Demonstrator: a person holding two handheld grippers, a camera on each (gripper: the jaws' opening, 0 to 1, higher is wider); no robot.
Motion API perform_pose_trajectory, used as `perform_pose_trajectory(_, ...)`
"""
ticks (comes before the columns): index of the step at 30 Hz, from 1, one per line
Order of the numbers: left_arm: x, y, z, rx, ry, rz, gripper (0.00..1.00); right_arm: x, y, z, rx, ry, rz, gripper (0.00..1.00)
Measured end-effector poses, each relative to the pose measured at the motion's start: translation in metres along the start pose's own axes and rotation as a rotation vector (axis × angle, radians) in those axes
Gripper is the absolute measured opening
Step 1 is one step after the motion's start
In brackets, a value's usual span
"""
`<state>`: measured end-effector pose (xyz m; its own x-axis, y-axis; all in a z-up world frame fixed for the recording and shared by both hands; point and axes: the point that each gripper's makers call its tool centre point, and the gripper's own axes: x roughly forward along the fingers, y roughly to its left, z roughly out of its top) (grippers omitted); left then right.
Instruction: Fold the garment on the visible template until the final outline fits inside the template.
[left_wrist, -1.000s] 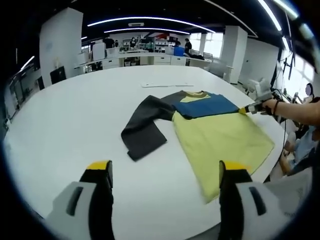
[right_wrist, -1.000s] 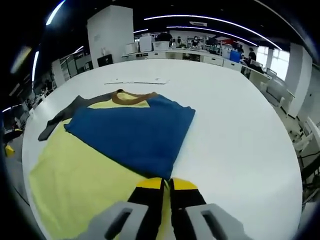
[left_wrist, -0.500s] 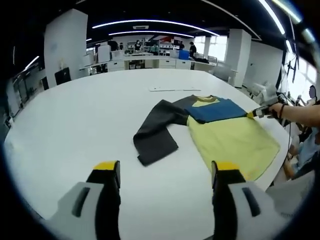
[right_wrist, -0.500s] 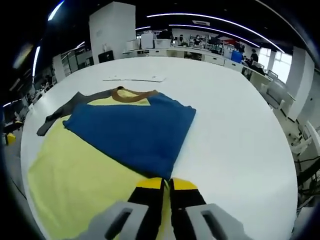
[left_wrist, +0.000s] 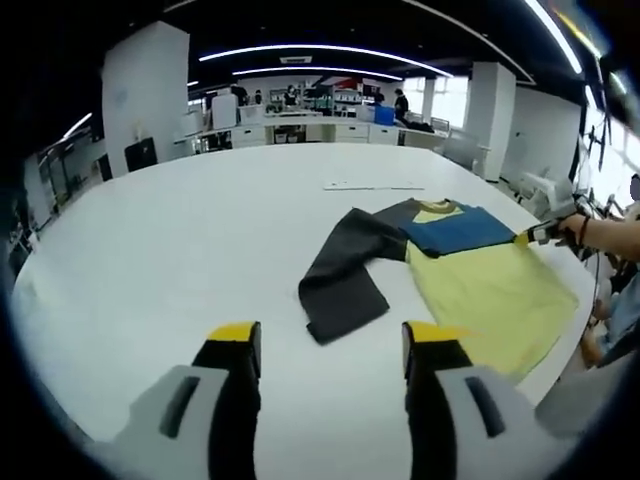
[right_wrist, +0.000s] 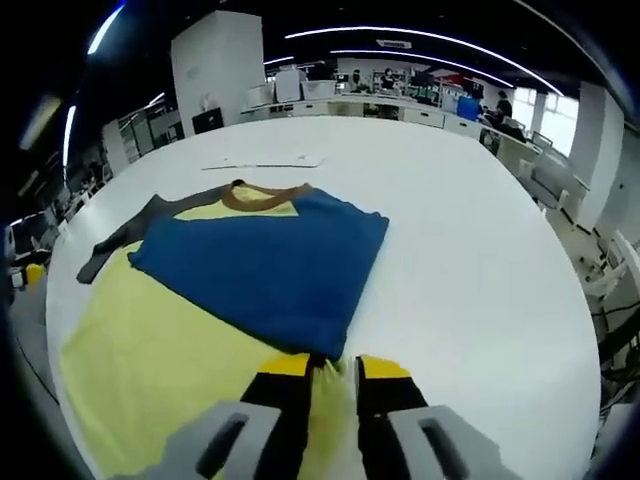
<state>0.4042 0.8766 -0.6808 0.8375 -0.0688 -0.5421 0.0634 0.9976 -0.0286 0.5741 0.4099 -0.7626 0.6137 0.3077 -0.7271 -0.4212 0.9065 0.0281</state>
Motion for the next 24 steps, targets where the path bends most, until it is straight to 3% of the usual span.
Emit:
perform_pose_trajectory(8, 0.012, 0.021, 0.005, 0.03, -0.01, 0.047, 0.39, -0.011, 0.006, 0.011, -0.024, -0.042, 0.038, 0.5)
perform_pose_trajectory(14, 0.023, 0.033, -0.002, 0.019, 0.009, 0.066, 0.35, -0.026, 0.012, 0.019, -0.06, -0.076, 0.061, 0.61)
perform_pose_trajectory(24, 0.041, 0.032, -0.02, 0.048, 0.08, 0.037, 0.27, -0.049, 0.031, 0.027, -0.051, -0.112, 0.15, 0.82)
